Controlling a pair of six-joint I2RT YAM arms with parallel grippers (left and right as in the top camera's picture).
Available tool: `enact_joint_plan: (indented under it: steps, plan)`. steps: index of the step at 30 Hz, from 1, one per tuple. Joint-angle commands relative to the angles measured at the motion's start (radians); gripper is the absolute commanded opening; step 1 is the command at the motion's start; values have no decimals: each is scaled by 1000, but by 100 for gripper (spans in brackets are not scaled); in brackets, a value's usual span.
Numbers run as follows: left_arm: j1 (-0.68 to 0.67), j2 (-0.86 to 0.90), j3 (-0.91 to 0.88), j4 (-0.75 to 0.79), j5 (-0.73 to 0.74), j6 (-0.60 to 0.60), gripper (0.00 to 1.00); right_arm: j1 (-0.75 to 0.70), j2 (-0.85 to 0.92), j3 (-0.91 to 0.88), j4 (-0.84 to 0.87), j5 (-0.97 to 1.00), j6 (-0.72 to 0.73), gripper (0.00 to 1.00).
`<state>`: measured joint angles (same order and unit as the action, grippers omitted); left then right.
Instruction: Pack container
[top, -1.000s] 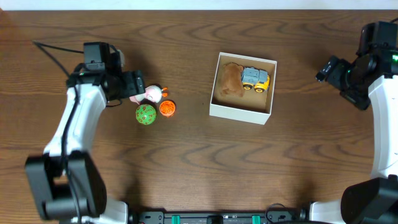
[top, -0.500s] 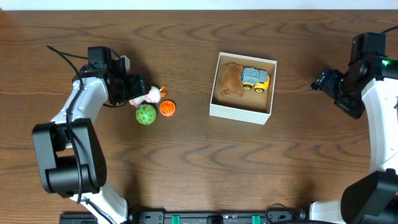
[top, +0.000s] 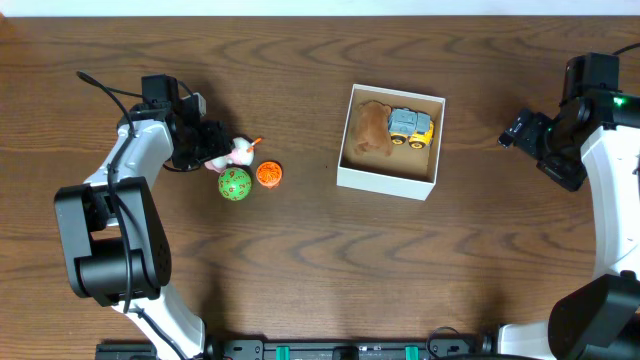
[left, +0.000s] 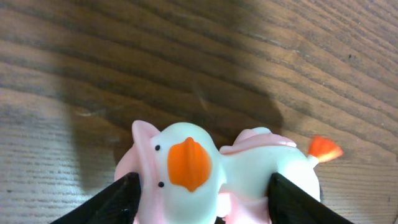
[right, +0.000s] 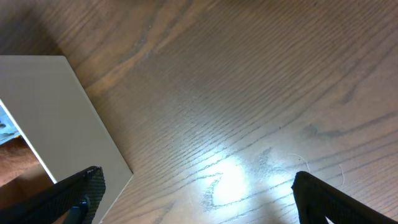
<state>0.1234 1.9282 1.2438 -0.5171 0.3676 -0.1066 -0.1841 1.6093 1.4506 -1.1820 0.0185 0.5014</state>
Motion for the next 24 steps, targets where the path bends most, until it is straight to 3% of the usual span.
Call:
enact_joint_plan:
  steps: [1, 6, 10, 24]
  plan:
    - [-5, 41, -11, -25, 14, -3, 58, -4, 1, -7, 0, 0, 18, 99]
    - [-7, 27, -11, -41, 18, -3, 38, -4, 1, -7, -1, 0, 18, 99]
    - [-8, 16, -11, -57, 18, -2, 7, -4, 1, -7, -5, 0, 18, 99]
    - [-9, -75, 3, -107, 17, 2, 6, -4, 1, -7, -7, 0, 18, 99]
